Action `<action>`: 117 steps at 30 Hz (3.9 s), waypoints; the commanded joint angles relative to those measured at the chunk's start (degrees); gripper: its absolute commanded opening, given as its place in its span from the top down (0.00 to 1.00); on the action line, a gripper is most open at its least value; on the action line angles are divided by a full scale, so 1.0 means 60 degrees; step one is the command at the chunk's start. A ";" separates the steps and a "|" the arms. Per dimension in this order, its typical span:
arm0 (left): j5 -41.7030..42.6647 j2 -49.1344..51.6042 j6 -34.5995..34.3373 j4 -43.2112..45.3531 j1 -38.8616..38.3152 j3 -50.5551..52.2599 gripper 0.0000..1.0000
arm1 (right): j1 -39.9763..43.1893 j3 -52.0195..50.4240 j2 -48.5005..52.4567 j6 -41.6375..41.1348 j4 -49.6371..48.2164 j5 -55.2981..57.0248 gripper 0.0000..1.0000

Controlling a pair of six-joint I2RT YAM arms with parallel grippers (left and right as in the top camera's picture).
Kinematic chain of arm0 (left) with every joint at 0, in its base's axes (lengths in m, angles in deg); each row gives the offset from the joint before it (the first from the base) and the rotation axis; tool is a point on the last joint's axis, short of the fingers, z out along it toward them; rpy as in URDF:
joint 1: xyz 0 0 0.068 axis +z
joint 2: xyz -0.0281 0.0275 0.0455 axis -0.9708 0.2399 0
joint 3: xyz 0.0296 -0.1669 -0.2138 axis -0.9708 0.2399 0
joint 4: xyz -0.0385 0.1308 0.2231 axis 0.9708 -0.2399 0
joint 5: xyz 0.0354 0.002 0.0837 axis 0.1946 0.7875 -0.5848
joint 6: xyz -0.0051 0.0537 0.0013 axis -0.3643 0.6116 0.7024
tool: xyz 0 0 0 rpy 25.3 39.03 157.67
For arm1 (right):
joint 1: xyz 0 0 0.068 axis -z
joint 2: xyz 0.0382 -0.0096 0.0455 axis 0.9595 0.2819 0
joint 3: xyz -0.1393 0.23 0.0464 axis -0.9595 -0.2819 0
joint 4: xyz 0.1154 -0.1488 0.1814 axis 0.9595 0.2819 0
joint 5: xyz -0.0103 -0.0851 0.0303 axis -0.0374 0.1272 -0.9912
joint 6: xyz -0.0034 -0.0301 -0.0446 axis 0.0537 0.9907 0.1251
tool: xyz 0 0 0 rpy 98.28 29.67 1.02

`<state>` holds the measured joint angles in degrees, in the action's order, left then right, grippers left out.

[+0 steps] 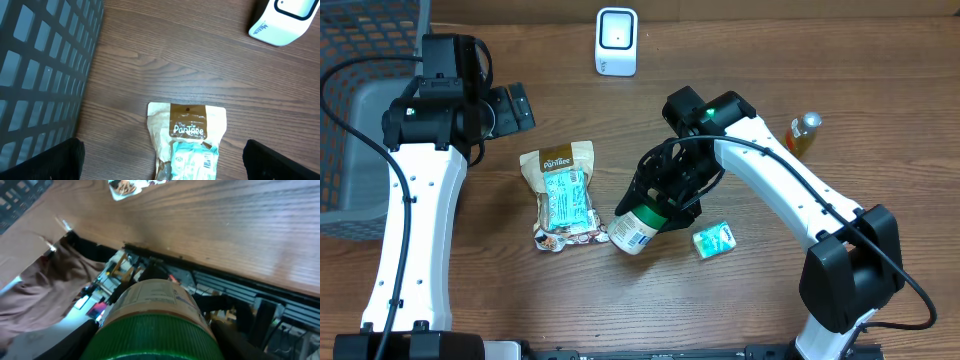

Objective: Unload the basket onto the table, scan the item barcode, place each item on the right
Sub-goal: 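Lift the jar and carry it with the right gripper to the scanner, then hold the jar in front of the scanner window, then carry the jar right toward the soap bottle with the right gripper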

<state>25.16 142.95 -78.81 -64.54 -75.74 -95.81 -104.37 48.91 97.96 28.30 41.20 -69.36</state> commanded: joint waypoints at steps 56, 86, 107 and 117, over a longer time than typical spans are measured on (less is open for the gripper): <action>0.0076 0.0025 0.0175 0.0011 -0.0011 -0.0106 0.01 | 0.0175 0.0798 0.3577 0.3810 -1.7839 1.0061 0.69; 0.0076 0.0025 0.0175 0.0011 -0.0011 -0.0106 0.00 | 0.0645 0.4007 0.6685 0.3727 -1.9493 1.0080 0.77; 0.0073 0.0025 0.0175 0.0011 -0.0011 -0.0106 0.00 | 0.0699 0.4003 0.4838 0.3774 -1.9030 0.9726 0.78; 0.0076 0.0025 0.0175 0.0011 -0.0011 -0.0106 0.00 | 0.1053 0.4003 0.0313 0.3479 -0.8397 0.9730 0.77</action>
<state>25.23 142.95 -78.81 -64.54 -75.74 -95.81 -99.98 71.60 107.40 50.63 -20.20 -11.48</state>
